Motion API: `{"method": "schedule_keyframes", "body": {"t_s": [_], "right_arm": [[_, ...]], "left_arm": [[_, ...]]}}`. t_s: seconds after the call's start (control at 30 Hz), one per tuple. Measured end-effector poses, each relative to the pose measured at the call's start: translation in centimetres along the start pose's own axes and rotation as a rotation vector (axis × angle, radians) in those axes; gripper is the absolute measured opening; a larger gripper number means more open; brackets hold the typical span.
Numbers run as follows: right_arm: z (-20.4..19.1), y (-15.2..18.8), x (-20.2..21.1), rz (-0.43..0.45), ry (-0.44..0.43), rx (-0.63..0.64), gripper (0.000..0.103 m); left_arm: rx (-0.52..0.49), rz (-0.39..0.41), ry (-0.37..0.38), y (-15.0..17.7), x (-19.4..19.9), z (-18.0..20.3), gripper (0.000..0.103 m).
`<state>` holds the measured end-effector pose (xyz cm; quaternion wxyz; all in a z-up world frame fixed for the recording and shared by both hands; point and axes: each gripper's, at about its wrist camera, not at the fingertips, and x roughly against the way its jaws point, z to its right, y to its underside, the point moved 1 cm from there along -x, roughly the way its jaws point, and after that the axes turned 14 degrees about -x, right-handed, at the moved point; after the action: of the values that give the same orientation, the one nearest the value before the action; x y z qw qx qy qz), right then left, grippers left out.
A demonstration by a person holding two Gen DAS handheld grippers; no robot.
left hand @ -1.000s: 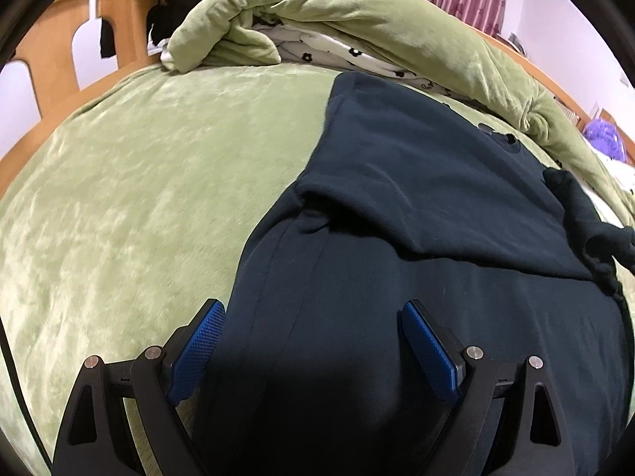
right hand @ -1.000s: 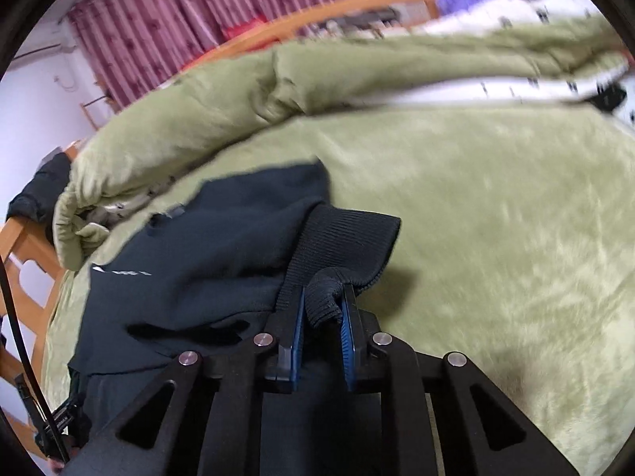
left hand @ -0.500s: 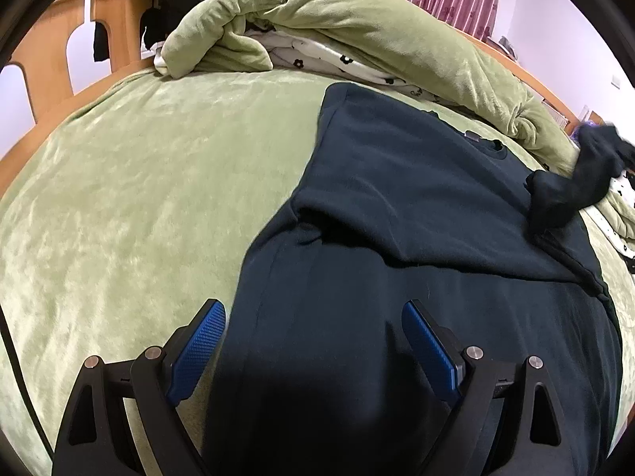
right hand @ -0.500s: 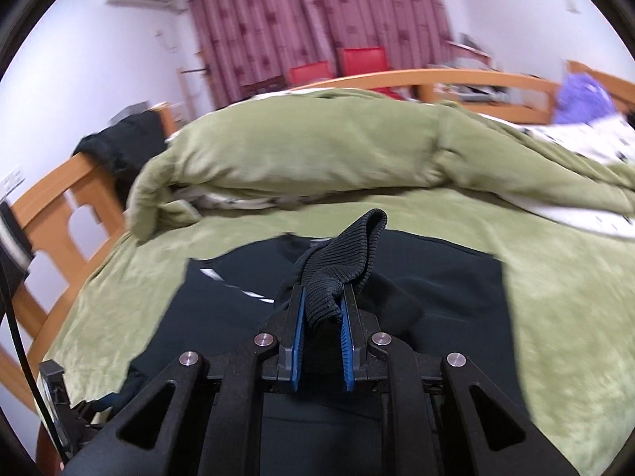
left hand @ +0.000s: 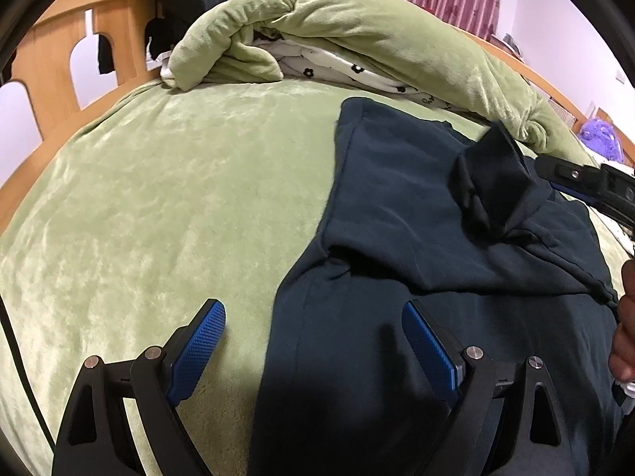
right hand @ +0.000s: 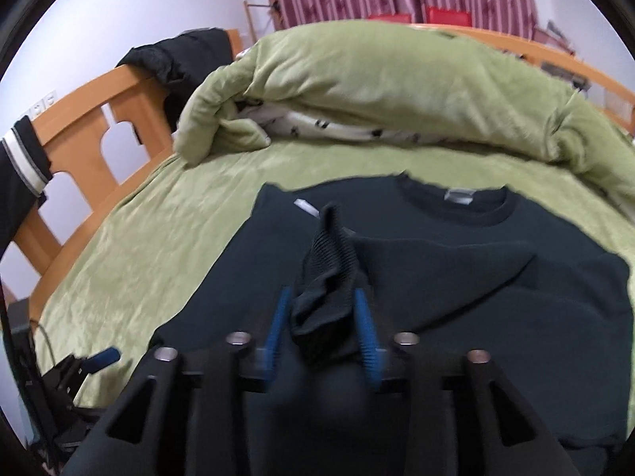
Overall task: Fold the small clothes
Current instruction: 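Release the sleeve cuff from the right tool and lift away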
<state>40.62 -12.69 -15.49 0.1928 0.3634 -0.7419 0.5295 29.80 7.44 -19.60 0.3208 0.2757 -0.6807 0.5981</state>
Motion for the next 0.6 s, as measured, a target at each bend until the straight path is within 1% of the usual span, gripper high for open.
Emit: {"method": "schedule_keyframes", "body": {"t_s": [0.1, 0.17, 0.27, 0.47, 0.6], "right_arm": [[1.4, 0.5, 1.9, 0.064, 0.031, 0.009, 0.058], [2.9, 0.7, 3.4, 0.091, 0.047, 0.001, 0.06], [7.0, 1.0, 5.9, 0.128, 0.103, -0.055, 0.06], [15.0, 1.9, 8.8, 0.136, 0.218, -0.165, 0.06], [18.5, 2.7, 10.0, 0.141, 0.297, -0.184, 0.06]], "left_arm": [[-0.019, 0.005, -0.004, -0.5, 0.1, 0.7, 0.09], [-0.032, 0.011, 0.003, -0.9, 0.2, 1.4, 0.09], [-0.05, 0.023, 0.013, -1.6, 0.4, 2.8, 0.09], [-0.096, 0.037, 0.029, -3.1, 0.4, 6.0, 0.09], [-0.108, 0.044, 0.048, -4.2, 0.2, 8.0, 0.09]]}}
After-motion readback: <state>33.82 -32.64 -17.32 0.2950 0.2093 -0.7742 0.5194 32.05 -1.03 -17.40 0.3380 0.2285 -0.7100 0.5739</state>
